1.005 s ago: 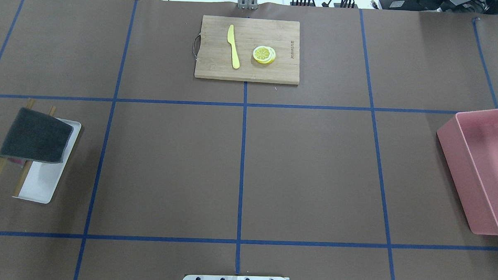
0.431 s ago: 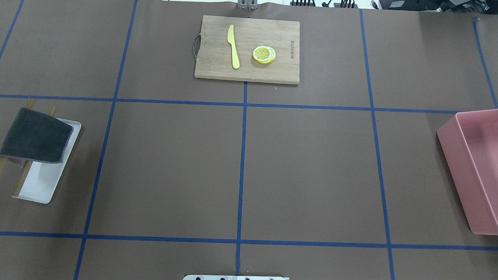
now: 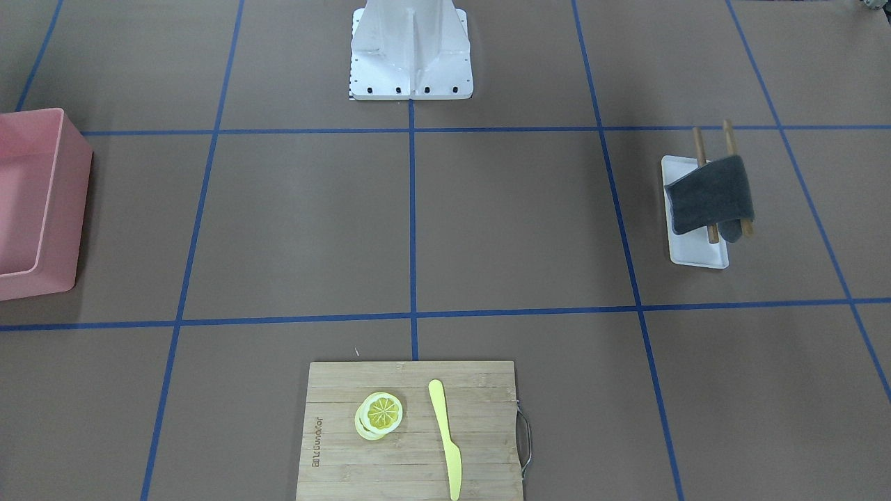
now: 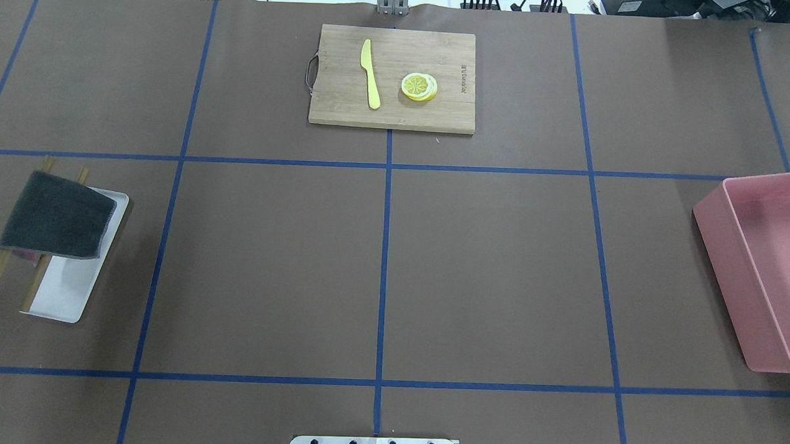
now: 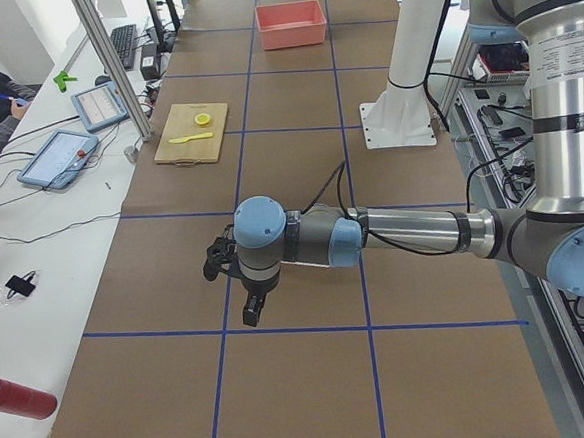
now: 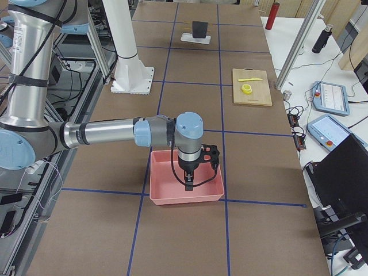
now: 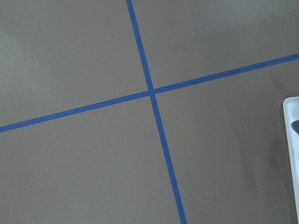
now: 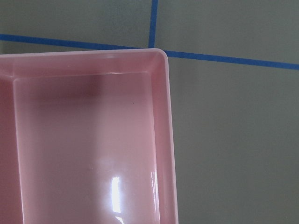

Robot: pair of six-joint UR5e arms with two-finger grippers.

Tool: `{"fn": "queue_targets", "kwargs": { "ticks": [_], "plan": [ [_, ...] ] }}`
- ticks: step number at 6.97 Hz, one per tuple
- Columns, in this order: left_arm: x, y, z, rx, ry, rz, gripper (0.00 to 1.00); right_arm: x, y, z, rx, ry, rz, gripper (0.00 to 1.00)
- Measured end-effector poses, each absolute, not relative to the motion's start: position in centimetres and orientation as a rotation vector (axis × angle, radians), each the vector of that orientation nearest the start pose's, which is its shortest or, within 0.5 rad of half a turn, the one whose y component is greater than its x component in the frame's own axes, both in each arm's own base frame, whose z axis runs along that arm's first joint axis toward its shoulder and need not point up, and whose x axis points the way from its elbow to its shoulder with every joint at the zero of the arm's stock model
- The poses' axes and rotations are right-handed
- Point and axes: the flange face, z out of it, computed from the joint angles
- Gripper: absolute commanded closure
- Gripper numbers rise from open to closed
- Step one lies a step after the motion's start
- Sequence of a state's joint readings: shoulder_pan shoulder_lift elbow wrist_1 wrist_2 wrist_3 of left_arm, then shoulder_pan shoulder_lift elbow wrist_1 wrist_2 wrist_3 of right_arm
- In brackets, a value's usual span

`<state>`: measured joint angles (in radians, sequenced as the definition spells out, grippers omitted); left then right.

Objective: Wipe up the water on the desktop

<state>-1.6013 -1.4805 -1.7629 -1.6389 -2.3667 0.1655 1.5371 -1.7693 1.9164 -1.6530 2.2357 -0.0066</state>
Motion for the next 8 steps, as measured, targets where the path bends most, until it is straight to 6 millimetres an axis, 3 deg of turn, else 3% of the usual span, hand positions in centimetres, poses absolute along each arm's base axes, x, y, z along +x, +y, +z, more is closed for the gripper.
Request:
{"fn": "queue_targets", "kwargs": {
  "ticks": [3, 5, 8],
  "plan": [
    [-7.7, -47.7, 59.3, 0.342, 0.762, 0.237, 0.02, 5.9, -41.2, 55.5, 0.13, -0.66, -0.083, 0.0],
    [-7.7, -49.1, 59.0, 0.42, 0.753, 0.27, 0.02, 5.9, -41.0, 54.9, 0.142, -0.661, -0.091, 0.0],
    [-7.4, -50.9, 55.8, 0.511, 0.741, 0.313, 0.02, 5.8, -41.2, 54.3, 0.168, -0.658, -0.113, 0.0]
  ]
}}
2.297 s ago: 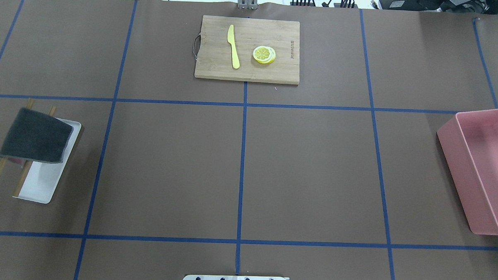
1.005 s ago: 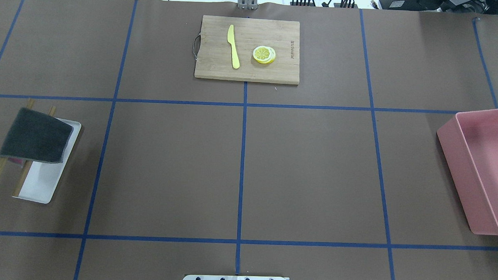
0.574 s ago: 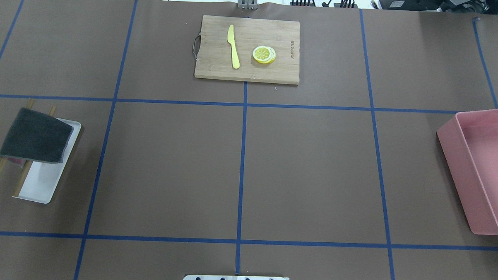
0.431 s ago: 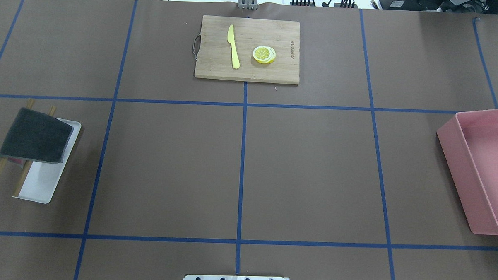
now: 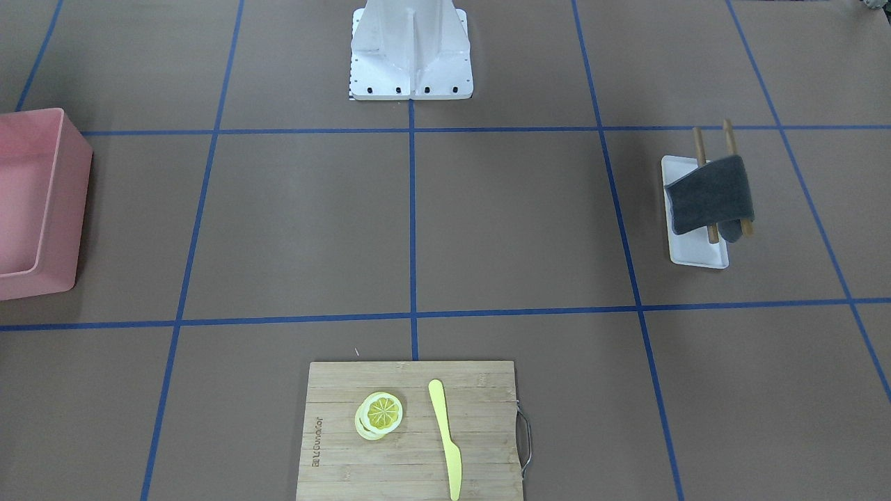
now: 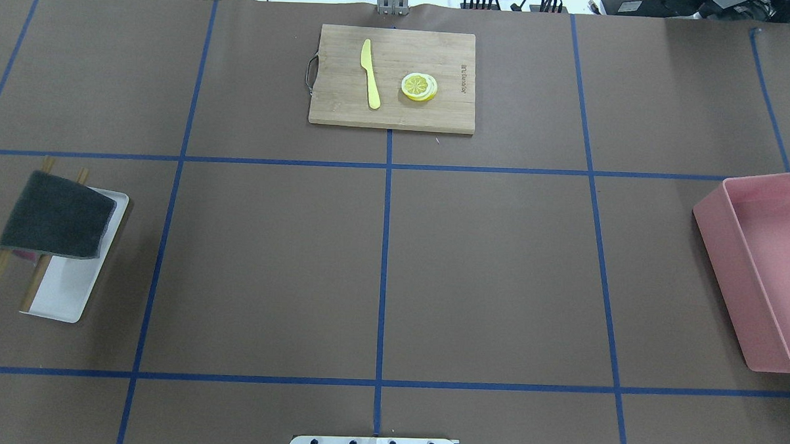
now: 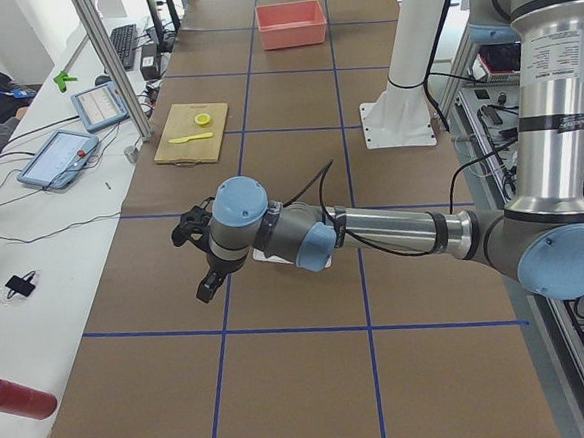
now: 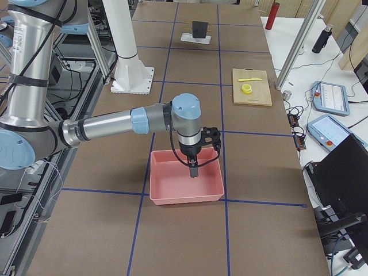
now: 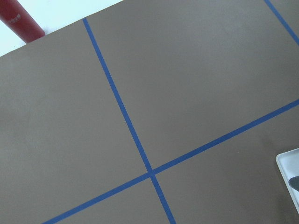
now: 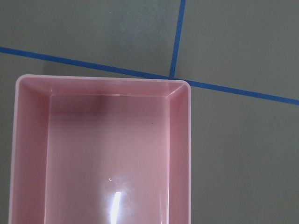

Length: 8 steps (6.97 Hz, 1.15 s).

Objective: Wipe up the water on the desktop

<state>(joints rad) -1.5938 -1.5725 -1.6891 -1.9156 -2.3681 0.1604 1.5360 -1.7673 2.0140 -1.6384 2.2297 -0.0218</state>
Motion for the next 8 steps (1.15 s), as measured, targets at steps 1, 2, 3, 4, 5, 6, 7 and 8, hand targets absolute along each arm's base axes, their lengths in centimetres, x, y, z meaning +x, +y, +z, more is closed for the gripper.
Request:
{"fn": "queue_targets", "kwargs": {
  "ticks": [1, 2, 3, 4, 5, 6, 7, 8],
  "plan": [
    [-6.3, -51.2, 55.3, 0.508, 0.749, 0.32, 0.02, 5.5, -41.5, 53.7, 0.203, -0.66, -0.128, 0.0],
    [-4.2, -51.2, 55.1, 0.472, 0.778, 0.287, 0.02, 4.9, -41.8, 53.2, 0.229, -0.664, -0.143, 0.0],
    [-1.1, -50.7, 55.3, 0.42, 0.823, 0.212, 0.02, 4.0, -42.1, 52.8, 0.232, -0.671, -0.141, 0.0],
    [1.9, -49.6, 55.7, 0.381, 0.873, 0.134, 0.02, 2.8, -42.3, 52.1, 0.23, -0.681, -0.118, 0.0],
    [4.3, -48.5, 55.8, 0.353, 0.918, 0.077, 0.02, 1.3, -42.6, 51.2, 0.238, -0.697, -0.087, 0.0],
    [6.5, -47.8, 55.6, 0.331, 0.954, 0.049, 0.02, -0.4, -42.8, 50.5, 0.245, -0.715, -0.062, 0.0],
    [8.5, -47.3, 55.1, 0.315, 0.988, 0.034, 0.07, -1.8, -42.9, 50.0, 0.247, -0.73, -0.051, 0.0],
    [10.6, -46.7, 54.5, 0.306, 1.026, 0.027, 0.16, -2.4, -42.9, 49.8, 0.247, -0.738, -0.047, 0.0]
  ]
}}
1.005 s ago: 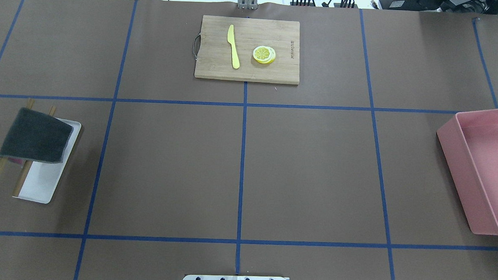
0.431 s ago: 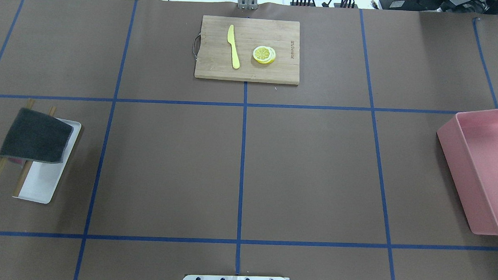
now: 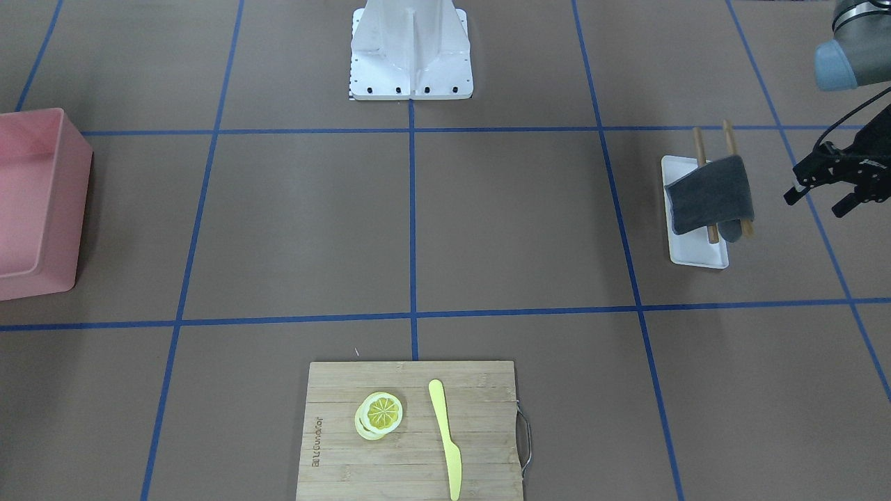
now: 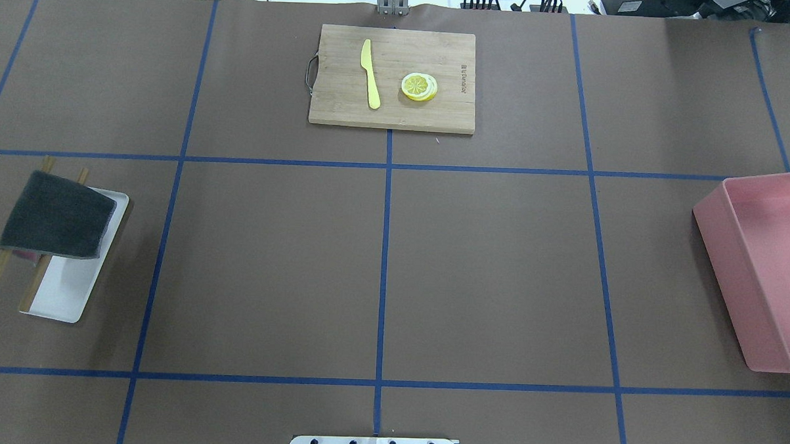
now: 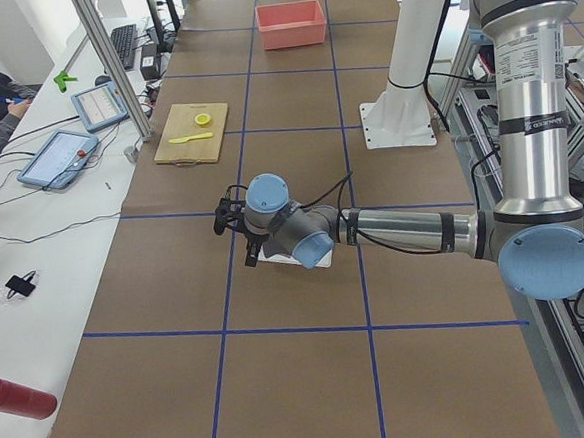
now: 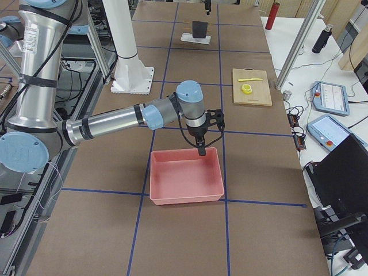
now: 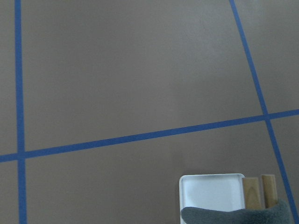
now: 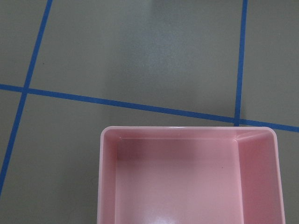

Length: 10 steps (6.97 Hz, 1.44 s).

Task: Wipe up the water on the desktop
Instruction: 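Lower the left gripper onto the grey cloth on the white tray and grasp it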

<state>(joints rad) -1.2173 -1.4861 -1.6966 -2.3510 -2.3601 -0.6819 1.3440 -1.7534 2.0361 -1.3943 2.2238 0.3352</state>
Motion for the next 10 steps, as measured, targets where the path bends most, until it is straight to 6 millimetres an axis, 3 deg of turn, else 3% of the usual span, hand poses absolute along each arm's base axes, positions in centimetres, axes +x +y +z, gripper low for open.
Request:
{"fn": "queue_targets", "kwargs": {
  "ticks": [2, 6, 8, 9, 10],
  "plan": [
    [13.3, -45.8, 53.6, 0.304, 1.075, 0.049, 0.44, -2.8, -42.9, 49.7, 0.248, -0.742, -0.046, 0.0],
    [14.9, -45.3, 53.2, 0.304, 1.094, 0.083, 0.72, -2.8, -42.9, 49.7, 0.247, -0.742, -0.046, 0.0],
    [15.0, -45.2, 53.2, 0.305, 1.095, 0.087, 0.93, -2.9, -42.9, 49.7, 0.247, -0.743, -0.047, 0.0],
    [15.0, -45.2, 53.2, 0.306, 1.095, 0.088, 1.0, -2.9, -42.9, 49.7, 0.247, -0.743, -0.047, 0.0],
    [15.0, -45.2, 53.2, 0.306, 1.095, 0.088, 1.0, -2.9, -42.9, 49.7, 0.248, -0.744, -0.047, 0.0]
  ]
}}
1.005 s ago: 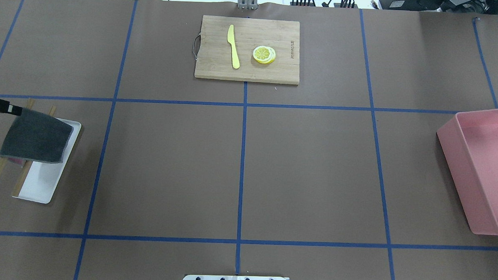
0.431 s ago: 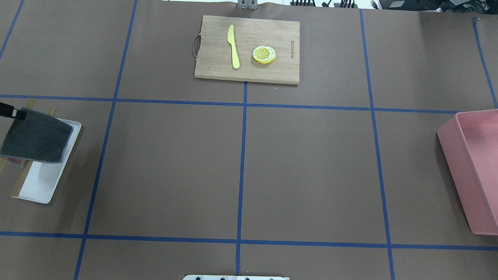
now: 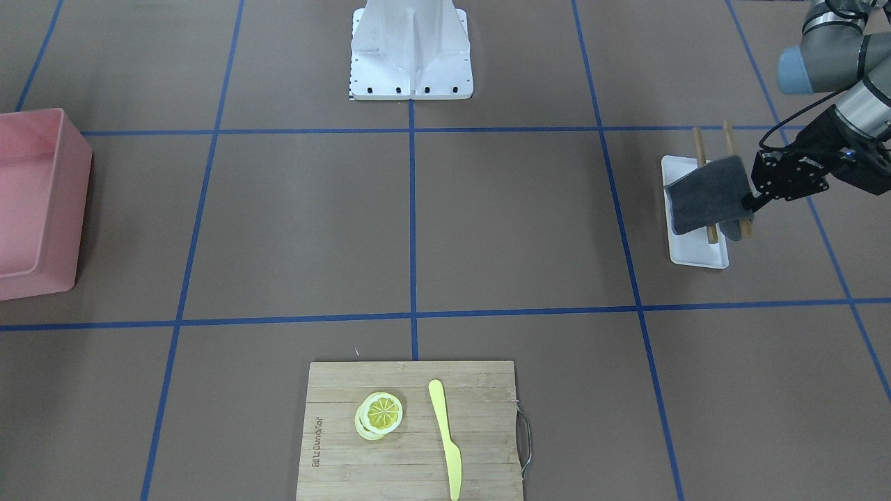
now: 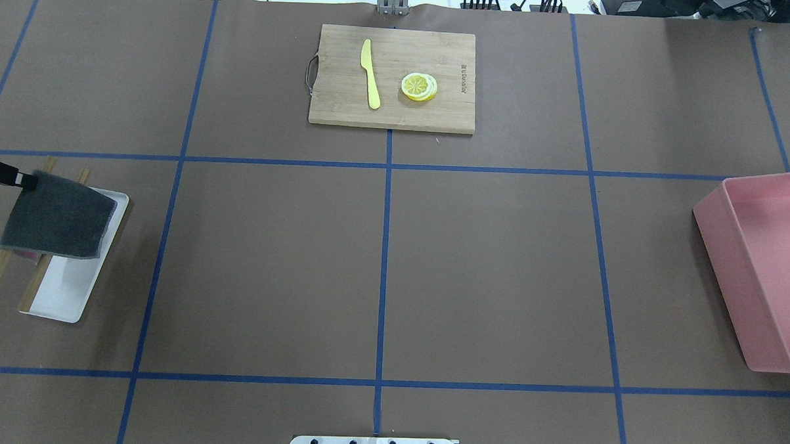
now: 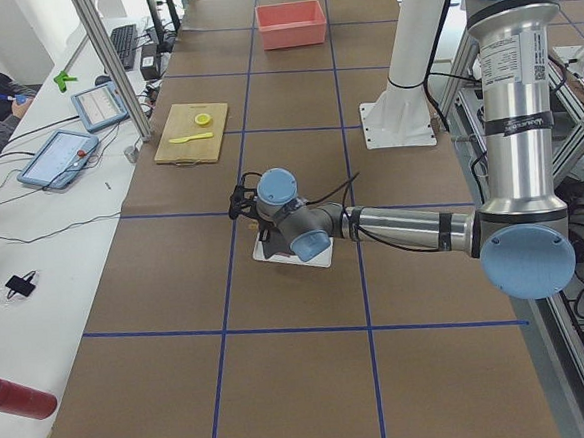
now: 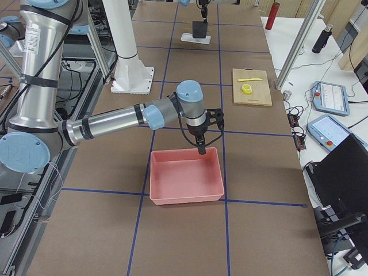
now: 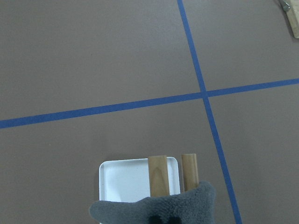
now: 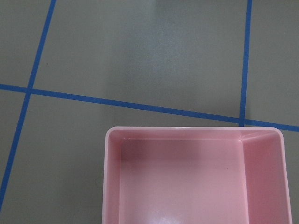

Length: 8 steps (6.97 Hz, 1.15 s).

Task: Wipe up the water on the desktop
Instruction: 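Lower the left gripper onto the grey cloth on the white tray and grasp it, then lift the grey cloth with the left gripper while the right arm reaches in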

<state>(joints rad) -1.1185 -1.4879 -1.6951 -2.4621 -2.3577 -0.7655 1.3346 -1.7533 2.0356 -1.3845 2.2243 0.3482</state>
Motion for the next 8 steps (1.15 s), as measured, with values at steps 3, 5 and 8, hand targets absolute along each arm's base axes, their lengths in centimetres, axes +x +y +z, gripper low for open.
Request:
{"fn": "queue_targets", "kwargs": {
  "ticks": [3, 5, 8],
  "plan": [
    [14.9, -45.2, 52.9, 0.311, 1.098, 0.087, 1.0, -2.8, -42.9, 49.6, 0.25, -0.744, -0.049, 0.0],
    [14.9, -45.4, 52.4, 0.314, 1.105, 0.089, 1.0, -2.9, -43.0, 49.1, 0.277, -0.753, -0.061, 0.0],
    [15.2, -46.4, 49.1, 0.271, 1.156, -0.043, 1.0, -3.5, -43.0, 47.1, 0.386, -0.801, -0.08, 0.04]
  ]
}}
